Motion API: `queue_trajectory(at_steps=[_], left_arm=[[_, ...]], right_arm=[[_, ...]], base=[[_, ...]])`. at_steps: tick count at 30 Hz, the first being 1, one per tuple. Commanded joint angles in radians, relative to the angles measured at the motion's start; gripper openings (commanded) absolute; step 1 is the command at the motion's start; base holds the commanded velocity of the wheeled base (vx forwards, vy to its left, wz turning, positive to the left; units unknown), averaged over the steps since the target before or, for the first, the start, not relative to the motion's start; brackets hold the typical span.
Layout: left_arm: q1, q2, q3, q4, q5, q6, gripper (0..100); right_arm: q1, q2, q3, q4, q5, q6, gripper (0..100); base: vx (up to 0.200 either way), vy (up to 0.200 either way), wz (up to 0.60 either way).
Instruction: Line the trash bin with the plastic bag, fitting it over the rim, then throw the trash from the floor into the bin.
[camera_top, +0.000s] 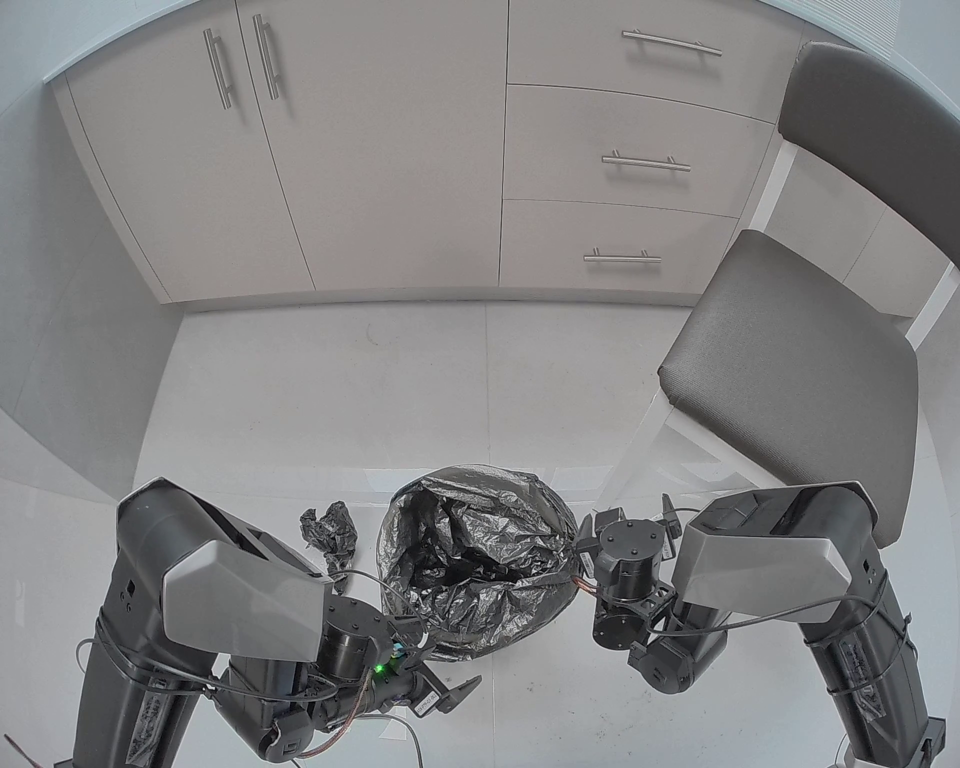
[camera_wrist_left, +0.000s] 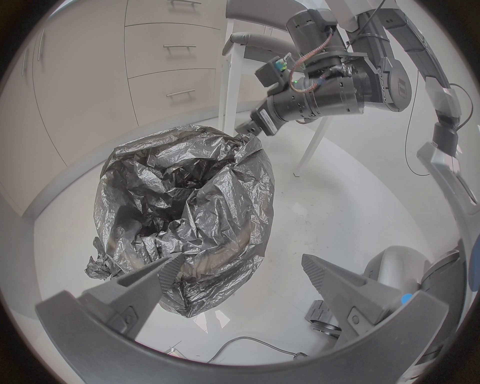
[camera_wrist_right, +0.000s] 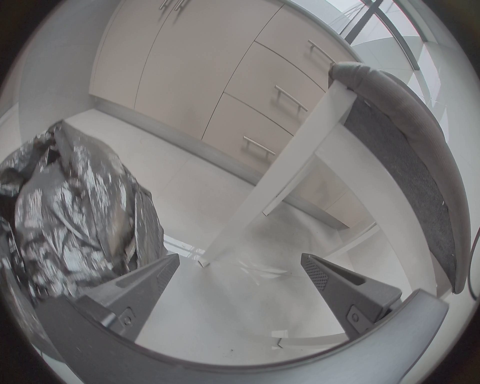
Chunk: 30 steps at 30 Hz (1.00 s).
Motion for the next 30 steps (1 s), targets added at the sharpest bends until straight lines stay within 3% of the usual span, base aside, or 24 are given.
queue_trajectory(at_steps=[1,30], left_arm=[[0.014,0.006,0.002,0.000,-0.012,0.001,100],[0.005,0.037,-0.035,-0.001,0.003,0.008,100]], right_arm=[[0.012,0.000,-0.036,-0.018,0.001,0.002,100],[-0.011,0.130,-0.145,-0.018,0.009,-0.004,100]], base=[[0.000,0.000,0.00],[0.000,0.000,0.00]])
